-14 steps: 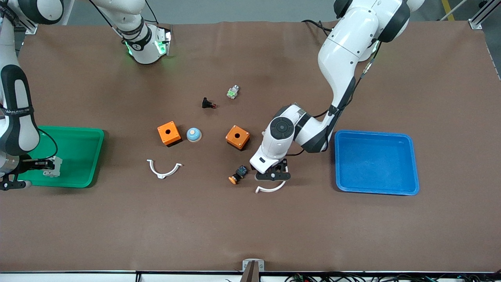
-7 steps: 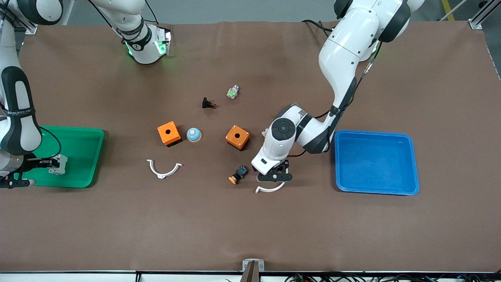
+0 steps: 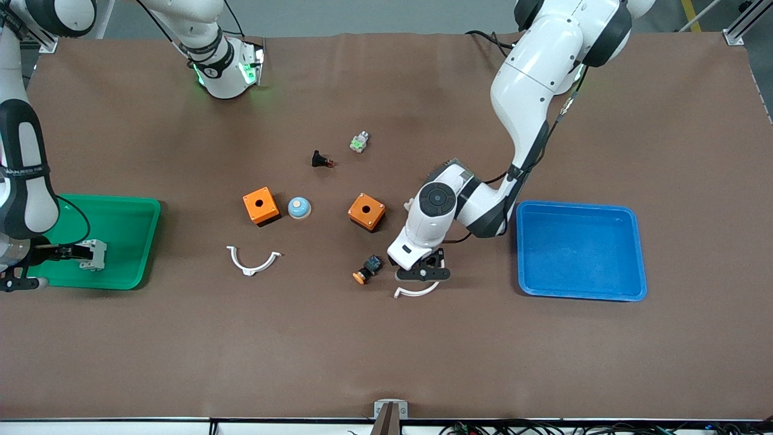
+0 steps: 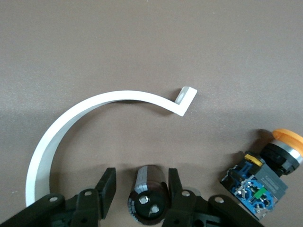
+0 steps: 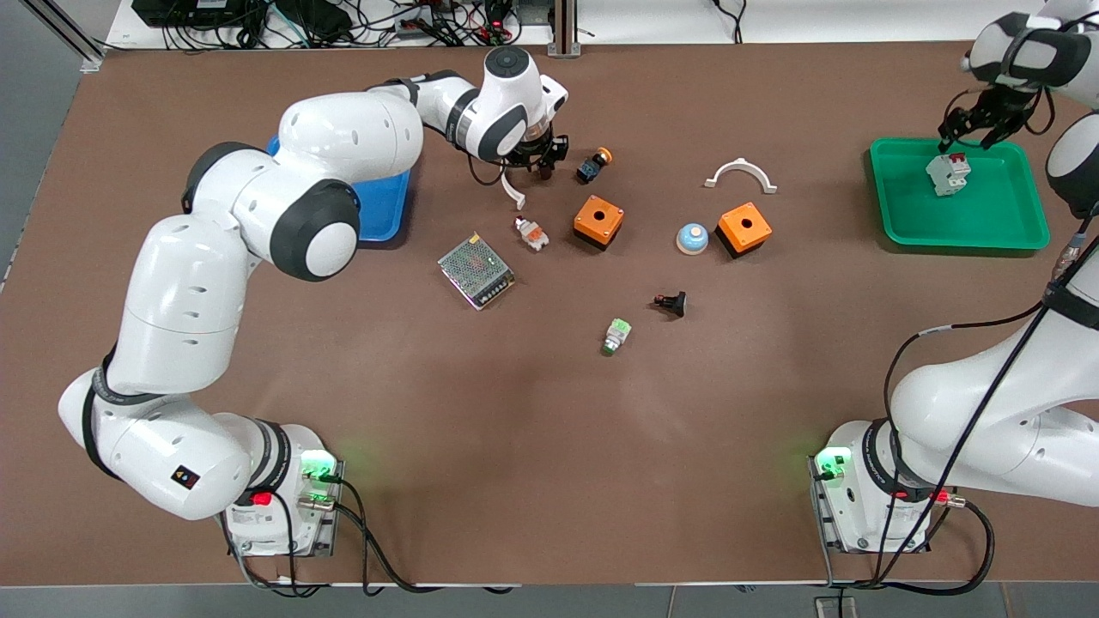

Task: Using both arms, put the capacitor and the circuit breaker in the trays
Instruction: 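Release the breaker and raise the right gripper while the left gripper lifts the capacitor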

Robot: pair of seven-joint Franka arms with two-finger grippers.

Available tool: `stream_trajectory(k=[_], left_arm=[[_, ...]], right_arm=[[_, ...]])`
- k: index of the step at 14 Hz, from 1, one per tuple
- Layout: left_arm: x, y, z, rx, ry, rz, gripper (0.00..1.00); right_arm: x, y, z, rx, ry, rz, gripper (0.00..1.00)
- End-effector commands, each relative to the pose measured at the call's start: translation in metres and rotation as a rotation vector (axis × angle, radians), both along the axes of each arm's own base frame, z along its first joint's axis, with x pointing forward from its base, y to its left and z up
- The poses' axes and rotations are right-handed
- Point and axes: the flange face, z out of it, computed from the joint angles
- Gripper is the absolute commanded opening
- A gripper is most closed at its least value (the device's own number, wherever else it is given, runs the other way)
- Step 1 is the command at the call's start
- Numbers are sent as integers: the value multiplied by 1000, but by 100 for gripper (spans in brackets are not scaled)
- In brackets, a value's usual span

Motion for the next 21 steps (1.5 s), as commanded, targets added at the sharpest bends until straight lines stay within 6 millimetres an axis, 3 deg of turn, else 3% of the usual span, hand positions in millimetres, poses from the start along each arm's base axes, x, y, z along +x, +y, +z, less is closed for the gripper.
stream_trajectory(k=[1,2,7,9,12,13,18,21], left_arm=[[0,-8,1,10,-29,-30,15],[-3,-12,2,14,-35,-42,2],[-1,-12,24,13,-49,-42,0],[2,-6,42,31,-35,-35,0],[22,22,74,40,-34,12,0],[24,27,81,44,-32,19,0],[64,86,123,33,-79,71,0],[66,105,157,60,-60,78,0]], right_arm=[[2,39,86,-4,-37,34,99],[-1,53,112,-7,-35,29,99],[-49,173,269,-27,8,-5,99],[-69,215,307,-35,-3,-16,99],[-79,246,327,5,-24,-35,99],[-78,247,326,19,-28,-39,100],[-77,263,317,103,-28,-90,100],[-76,289,314,94,-42,-129,100]])
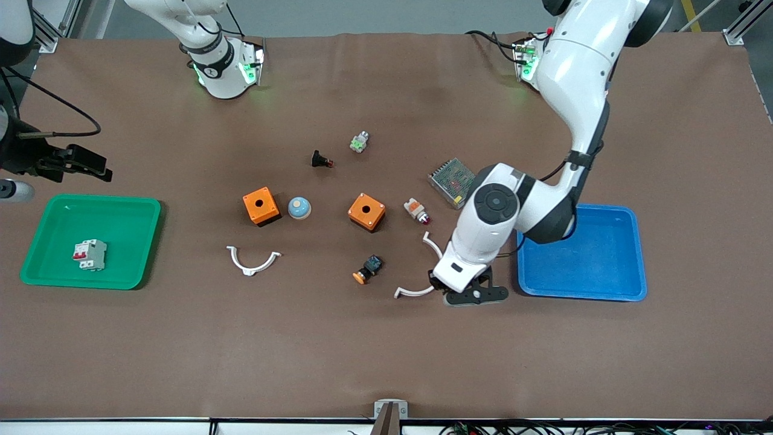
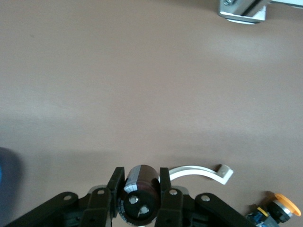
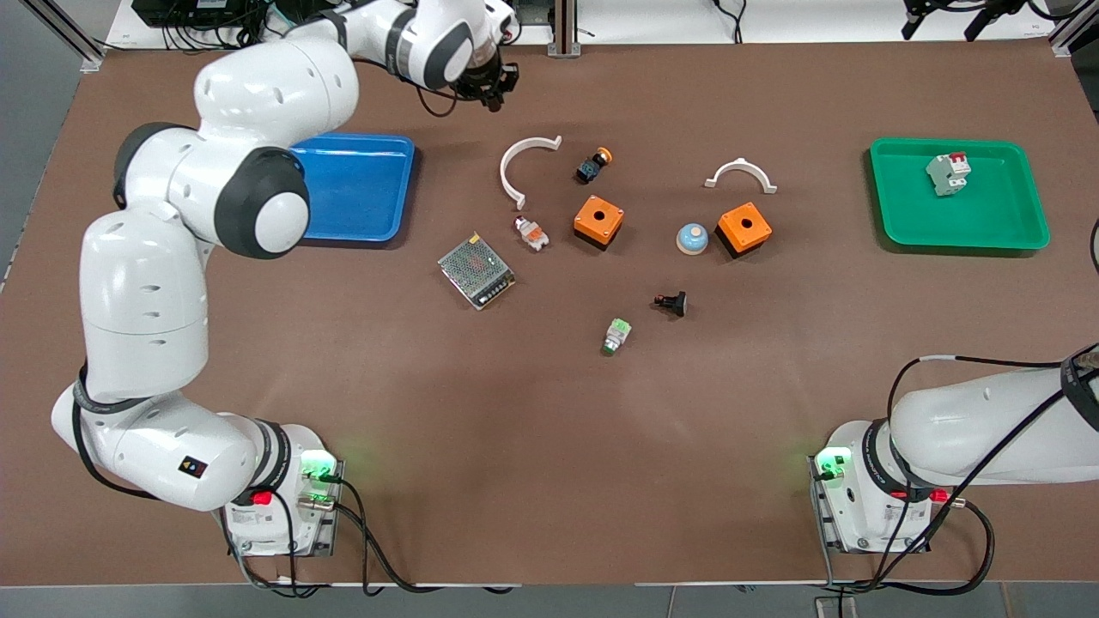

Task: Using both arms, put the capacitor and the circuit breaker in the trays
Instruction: 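Release the breaker and raise the right gripper while the left gripper lifts the capacitor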

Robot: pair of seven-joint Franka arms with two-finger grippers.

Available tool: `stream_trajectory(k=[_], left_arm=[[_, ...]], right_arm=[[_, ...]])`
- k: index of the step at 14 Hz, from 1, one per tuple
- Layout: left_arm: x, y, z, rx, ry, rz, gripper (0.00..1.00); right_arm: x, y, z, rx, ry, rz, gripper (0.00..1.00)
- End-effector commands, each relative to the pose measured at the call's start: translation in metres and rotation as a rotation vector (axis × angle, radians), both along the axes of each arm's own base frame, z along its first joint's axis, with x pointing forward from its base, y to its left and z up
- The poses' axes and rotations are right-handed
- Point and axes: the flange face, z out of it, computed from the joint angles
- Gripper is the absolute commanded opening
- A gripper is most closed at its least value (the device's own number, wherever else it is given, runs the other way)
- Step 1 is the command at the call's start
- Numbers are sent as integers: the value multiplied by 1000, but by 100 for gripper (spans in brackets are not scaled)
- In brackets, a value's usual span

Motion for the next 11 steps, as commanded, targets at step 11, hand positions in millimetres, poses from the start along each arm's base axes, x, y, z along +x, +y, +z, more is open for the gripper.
stream_trajectory(k=[11], left_arm=[[-1,183,106,126,101,49,0]], right_arm=[[9,13,35,-39,-113,-28,100]])
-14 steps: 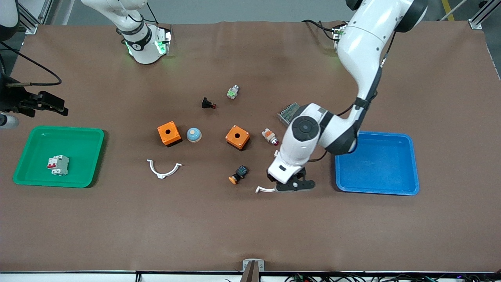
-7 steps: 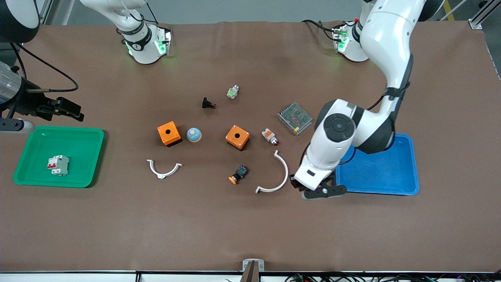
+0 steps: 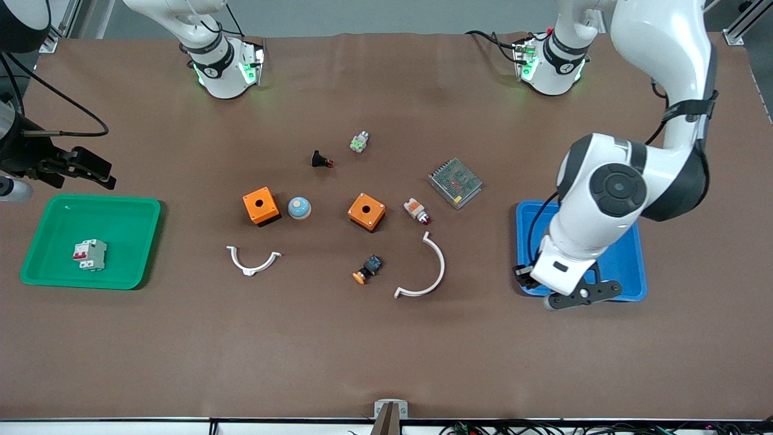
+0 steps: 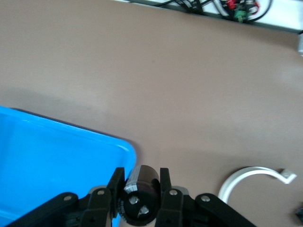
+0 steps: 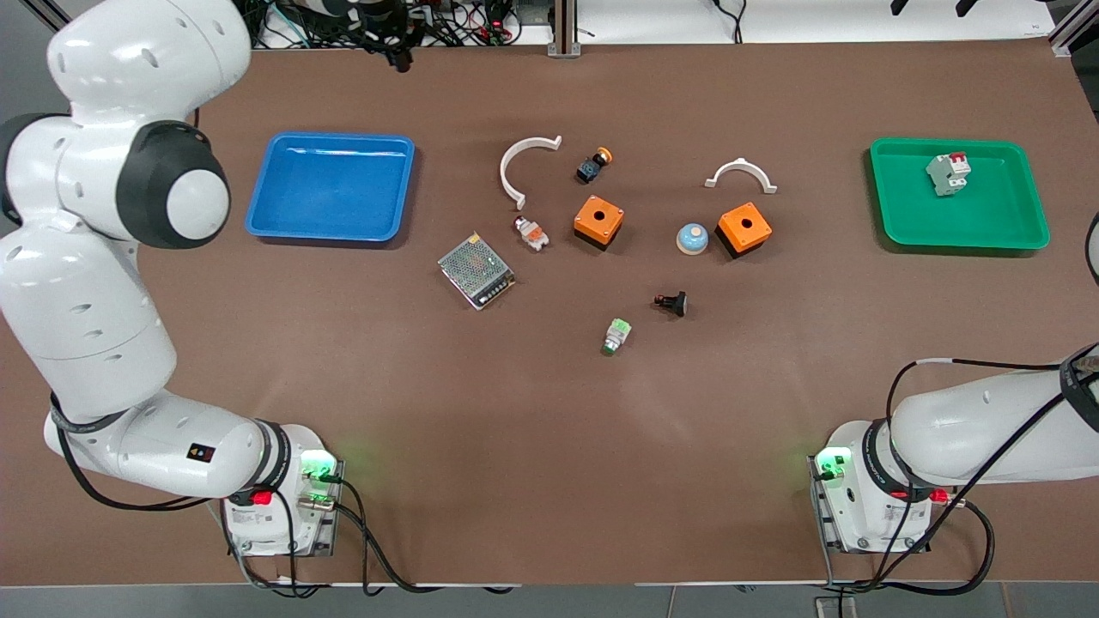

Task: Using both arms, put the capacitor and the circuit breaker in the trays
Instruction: 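Carry the black capacitor with the left gripper into the blue tray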

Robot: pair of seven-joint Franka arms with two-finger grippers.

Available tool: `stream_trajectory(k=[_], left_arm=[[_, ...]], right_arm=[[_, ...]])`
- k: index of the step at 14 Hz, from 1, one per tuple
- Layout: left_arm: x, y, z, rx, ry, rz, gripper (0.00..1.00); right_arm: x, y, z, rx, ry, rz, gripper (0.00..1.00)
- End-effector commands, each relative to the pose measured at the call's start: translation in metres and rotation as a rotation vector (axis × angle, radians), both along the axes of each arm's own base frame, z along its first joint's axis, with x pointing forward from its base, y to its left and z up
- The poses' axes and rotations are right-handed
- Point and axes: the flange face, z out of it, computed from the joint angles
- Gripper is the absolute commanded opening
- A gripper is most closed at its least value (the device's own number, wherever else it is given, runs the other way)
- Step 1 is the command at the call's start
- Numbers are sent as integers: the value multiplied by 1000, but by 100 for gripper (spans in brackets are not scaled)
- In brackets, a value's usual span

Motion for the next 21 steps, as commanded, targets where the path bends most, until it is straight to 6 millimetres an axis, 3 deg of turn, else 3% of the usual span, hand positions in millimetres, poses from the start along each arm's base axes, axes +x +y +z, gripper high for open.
stream_trajectory(k=[1,4,6,10,13,18,21], left_arm=[[-15,55,3,38,34,-49,0],[-18,81,3,44,48,-56,0],[-18,103,-10,48,73,-28,0],[-31,150,-54,48,107,-16,0],[-56,187,-103,32,67,1,0],[-99,204,-185,-1,28,13,1],[-114,203,-205,-5,51,10,6]], right_arm=[[1,-1,11,-17,-23,-16,100],[2,-1,12,-16,-26,-15,100],[1,-1,12,-16,-24,-16,100],[2,-1,16,-13,-35,-16,100],[3,-3,21,-12,-46,-20,100],[3,3,20,-3,-44,-12,100],[4,5,18,-1,-41,-10,100]])
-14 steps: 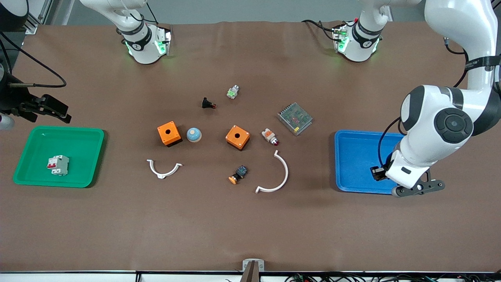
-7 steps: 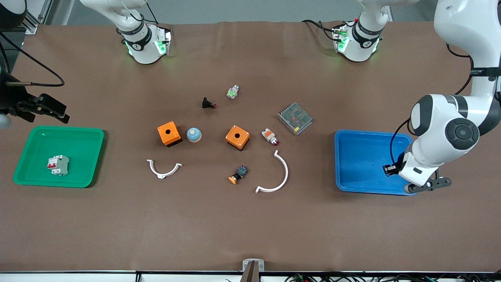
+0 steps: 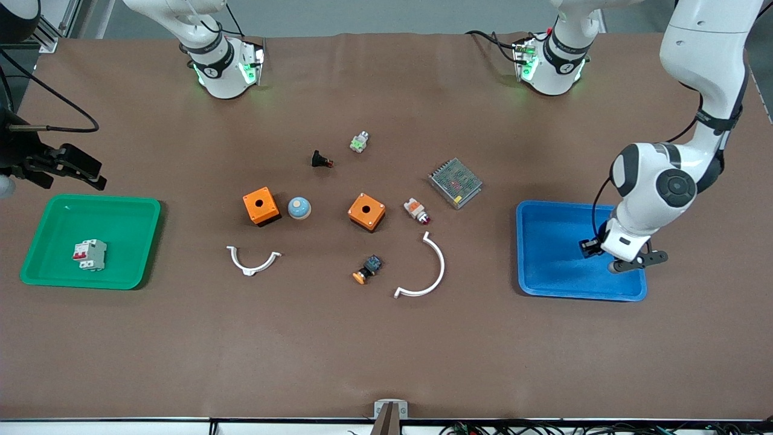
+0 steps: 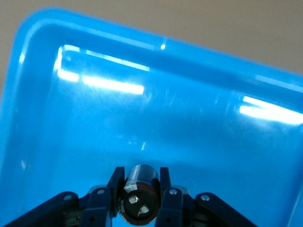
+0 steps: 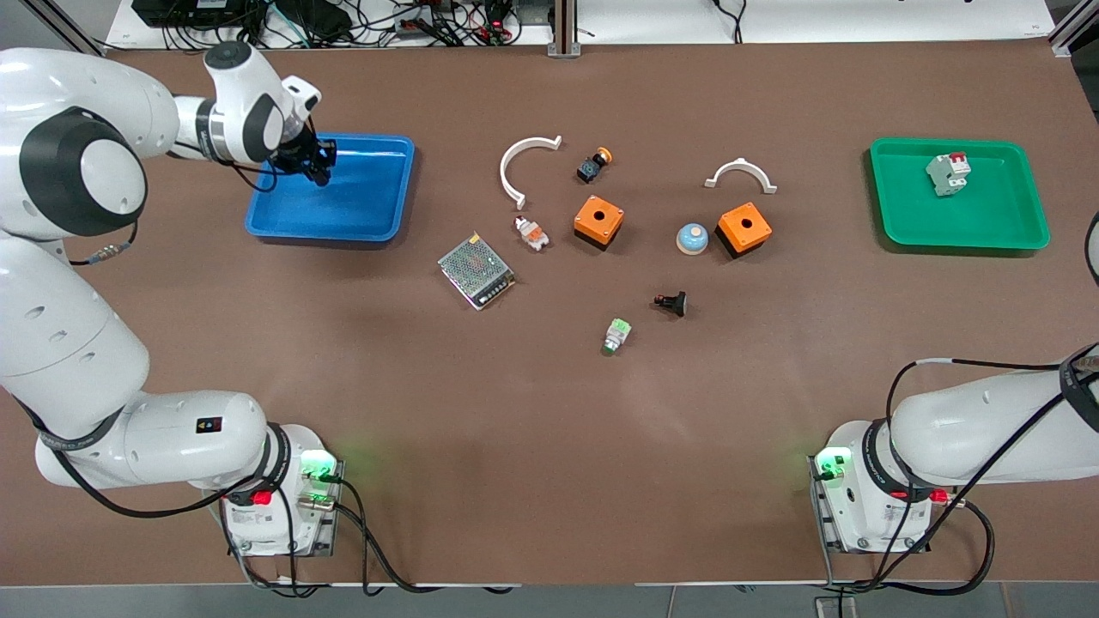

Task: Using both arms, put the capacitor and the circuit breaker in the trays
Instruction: 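Carry the black capacitor with the left gripper into the blue tray, then open the left gripper to release the capacitor in the blue tray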

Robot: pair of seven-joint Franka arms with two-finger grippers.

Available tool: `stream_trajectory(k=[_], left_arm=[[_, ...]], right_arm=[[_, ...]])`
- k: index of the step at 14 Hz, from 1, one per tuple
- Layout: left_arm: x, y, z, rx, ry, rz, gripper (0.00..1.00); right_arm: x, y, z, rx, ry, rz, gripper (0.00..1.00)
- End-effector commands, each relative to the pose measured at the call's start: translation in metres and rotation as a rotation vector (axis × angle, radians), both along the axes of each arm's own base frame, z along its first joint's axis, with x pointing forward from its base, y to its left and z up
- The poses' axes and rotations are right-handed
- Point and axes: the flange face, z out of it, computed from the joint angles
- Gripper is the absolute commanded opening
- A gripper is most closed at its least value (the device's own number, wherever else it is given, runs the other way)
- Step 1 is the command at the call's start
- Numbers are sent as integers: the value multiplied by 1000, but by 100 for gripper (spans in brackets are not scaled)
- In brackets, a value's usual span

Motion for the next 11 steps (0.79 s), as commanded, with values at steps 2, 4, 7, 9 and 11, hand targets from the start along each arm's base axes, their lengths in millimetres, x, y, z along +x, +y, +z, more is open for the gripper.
stream_trajectory(k=[2,4,7,9,11], left_arm=[[-11,-1,-10,-1,10,-15,23],[-10,-2,-15,-2,16,-13,67],[2,-3,6,0,-25,-12,100],[18,0,43,5,-94,-9,100],[36,5,92,17,-154,-1,100]], right_arm=[[2,4,2,1,-3,-13,100],[3,4,2,1,-4,-13,100],[4,6,3,3,-10,-8,100],[4,4,3,1,-12,-13,100],[4,2,4,-2,-13,-15,100]])
